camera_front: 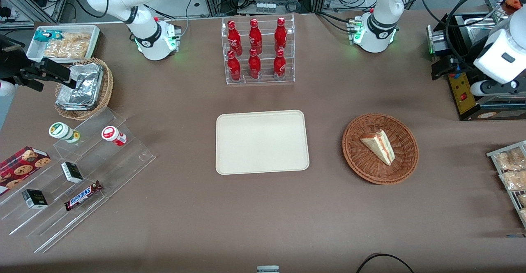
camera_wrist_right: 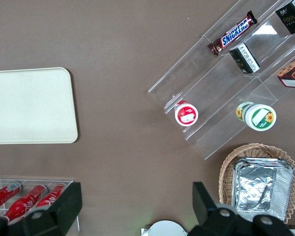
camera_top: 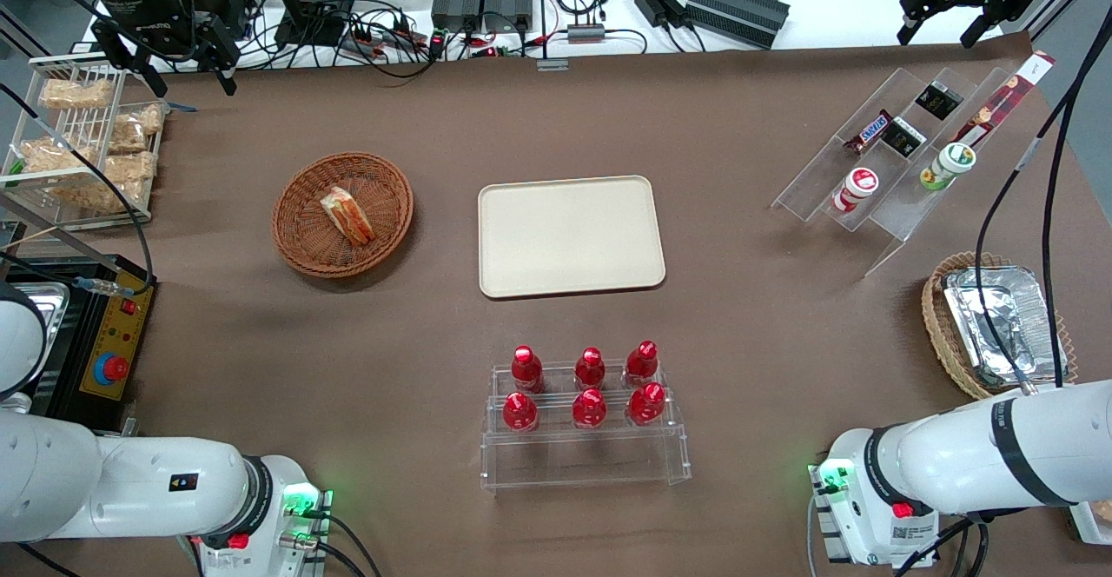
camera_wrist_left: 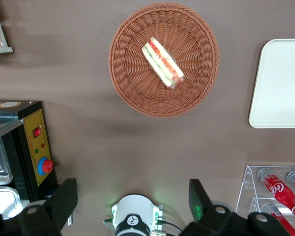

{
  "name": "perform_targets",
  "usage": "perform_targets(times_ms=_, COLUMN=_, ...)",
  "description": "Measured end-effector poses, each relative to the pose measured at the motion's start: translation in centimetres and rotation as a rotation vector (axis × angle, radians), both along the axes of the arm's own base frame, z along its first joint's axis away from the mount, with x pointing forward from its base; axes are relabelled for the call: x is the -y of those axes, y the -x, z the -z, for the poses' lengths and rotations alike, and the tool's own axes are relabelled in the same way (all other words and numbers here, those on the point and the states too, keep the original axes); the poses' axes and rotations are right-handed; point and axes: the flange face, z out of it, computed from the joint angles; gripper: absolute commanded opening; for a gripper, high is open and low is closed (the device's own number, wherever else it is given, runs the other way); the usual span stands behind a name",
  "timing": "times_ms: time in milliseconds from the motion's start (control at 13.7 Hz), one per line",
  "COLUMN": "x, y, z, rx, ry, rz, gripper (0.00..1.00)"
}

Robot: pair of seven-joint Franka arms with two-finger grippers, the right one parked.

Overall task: Place sandwich from basket to tray
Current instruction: 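Move the left gripper over the wrapped sandwich in the wicker basket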

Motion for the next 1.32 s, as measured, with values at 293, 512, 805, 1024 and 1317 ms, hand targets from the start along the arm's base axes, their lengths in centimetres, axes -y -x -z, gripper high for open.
perform_targets(times_ms=293, x=0.1, y=-0.4, z=0.6, rx=0.001, ry=0.001, rz=0.002, gripper=1.0)
perform_targets(times_ms=512, x=0.2, y=-0.7, z=3.1, rx=-0.041, ry=-0.002, rz=0.004, gripper=1.0)
perform_targets(times_ms=805, x=1.2, y=-2.1, z=9.2, rx=-0.045, ry=0.0, rz=0.022, gripper=1.0)
perform_targets(times_ms=1024, x=2.0, y=-2.5, z=14.2, rx=-0.026, ry=-0.002, rz=0.039, gripper=1.0)
perform_targets(times_ms=1317, x=2.1, y=-2.6, z=20.6, rx=0.011, ry=0.003, rz=0.042, gripper=1.0)
